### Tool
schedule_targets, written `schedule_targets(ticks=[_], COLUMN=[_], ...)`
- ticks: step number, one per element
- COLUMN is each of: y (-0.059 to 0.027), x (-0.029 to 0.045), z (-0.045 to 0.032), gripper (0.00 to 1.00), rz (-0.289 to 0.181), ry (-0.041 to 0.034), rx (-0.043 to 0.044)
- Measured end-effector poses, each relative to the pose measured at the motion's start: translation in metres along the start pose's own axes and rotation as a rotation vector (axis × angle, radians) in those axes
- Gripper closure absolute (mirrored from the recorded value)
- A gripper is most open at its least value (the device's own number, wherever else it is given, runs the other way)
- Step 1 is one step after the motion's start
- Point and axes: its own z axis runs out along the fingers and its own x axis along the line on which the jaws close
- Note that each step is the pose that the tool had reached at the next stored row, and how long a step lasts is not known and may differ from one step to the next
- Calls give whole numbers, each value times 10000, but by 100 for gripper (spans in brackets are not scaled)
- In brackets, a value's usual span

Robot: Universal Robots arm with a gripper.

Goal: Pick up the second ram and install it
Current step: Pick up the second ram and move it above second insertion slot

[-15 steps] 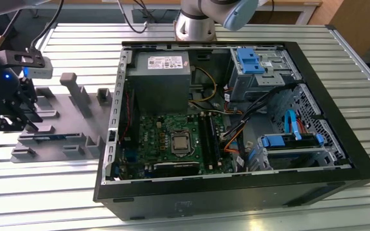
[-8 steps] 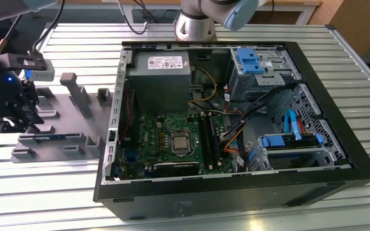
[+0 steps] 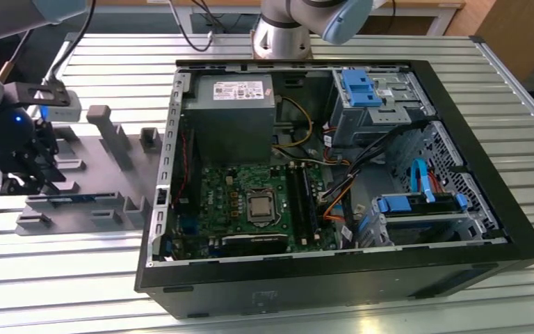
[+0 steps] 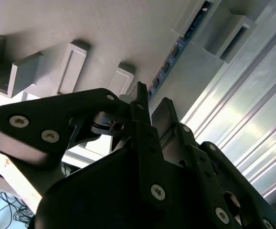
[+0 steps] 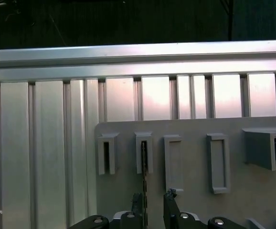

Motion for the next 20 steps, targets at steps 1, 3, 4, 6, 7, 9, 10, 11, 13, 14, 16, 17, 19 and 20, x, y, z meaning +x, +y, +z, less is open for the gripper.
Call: schedule_targets(ticks=[1,3,4,6,7,9,10,11,13,14,16,17,19,20], y=[0,0,0,0,0,0,0,0,0,0,0,0,0,0], x=[0,1,2,6,7,10,11,12,14,15,17,18,22,23], z=[7,23,33,50,60,79,88,98,114,121,135,142,156,162], gripper=[69,69,69,69,69,69,69,69,69,69,69,69,69,69], rz=[-1,-2,-3,-5,-6,-21,-34,-52,-86,-99,-119,-125,-132,-134], ry=[0,0,-1,0,-1,0,0,0,0,0,-1,-1,0,-1], rx=[0,0,1,0,1,-1,-1,0,-2,-2,-2,-3,-3,-3])
